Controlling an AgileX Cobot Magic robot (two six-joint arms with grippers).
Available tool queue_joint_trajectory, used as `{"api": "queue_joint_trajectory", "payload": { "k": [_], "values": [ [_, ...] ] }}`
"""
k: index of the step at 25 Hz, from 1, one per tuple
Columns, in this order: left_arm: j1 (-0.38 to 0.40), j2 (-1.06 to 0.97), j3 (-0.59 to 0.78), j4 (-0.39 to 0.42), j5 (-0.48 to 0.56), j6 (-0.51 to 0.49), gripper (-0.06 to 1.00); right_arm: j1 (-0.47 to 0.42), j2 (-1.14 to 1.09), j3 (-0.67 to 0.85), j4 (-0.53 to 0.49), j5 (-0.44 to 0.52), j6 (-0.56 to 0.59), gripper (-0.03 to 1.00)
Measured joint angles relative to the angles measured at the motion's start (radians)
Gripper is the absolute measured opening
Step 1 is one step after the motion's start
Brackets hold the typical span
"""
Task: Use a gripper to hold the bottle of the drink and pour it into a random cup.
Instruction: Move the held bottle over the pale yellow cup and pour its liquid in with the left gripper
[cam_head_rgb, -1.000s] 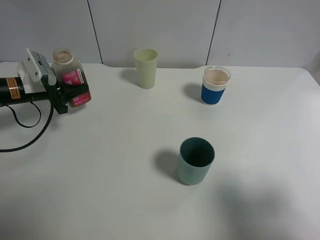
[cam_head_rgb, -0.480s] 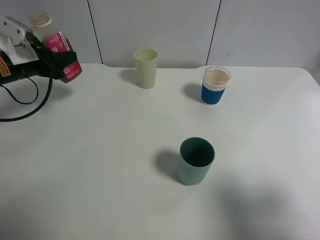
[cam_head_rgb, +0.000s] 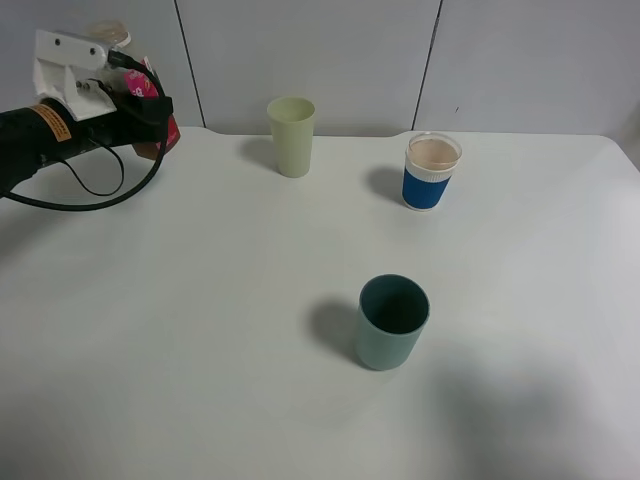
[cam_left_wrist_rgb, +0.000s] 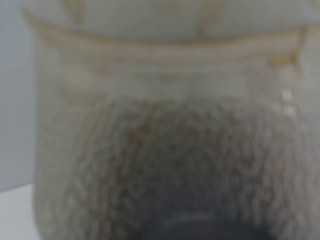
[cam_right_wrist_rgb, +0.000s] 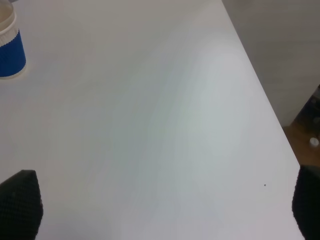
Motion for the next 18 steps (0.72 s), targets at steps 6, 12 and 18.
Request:
{"api": "queue_joint_trajectory", "payload": {
  "k": [6, 12, 18],
  "values": [
    [-0.08, 0.0, 0.0, -0.2, 0.087, 0.143, 0.35, 0.0, 0.0, 0.0, 0.0, 0.0, 0.0, 1.0],
    [-0.139, 0.0, -0.043, -0.337, 0.248, 0.318, 0.35, 0.0, 0.0, 0.0, 0.0, 0.0, 0.0, 1.0],
    [-0.167, 0.0, -0.154, -0.332, 0.366, 0.339, 0.35, 0.0, 0.0, 0.0, 0.0, 0.0, 0.0, 1.0]
  ]
}}
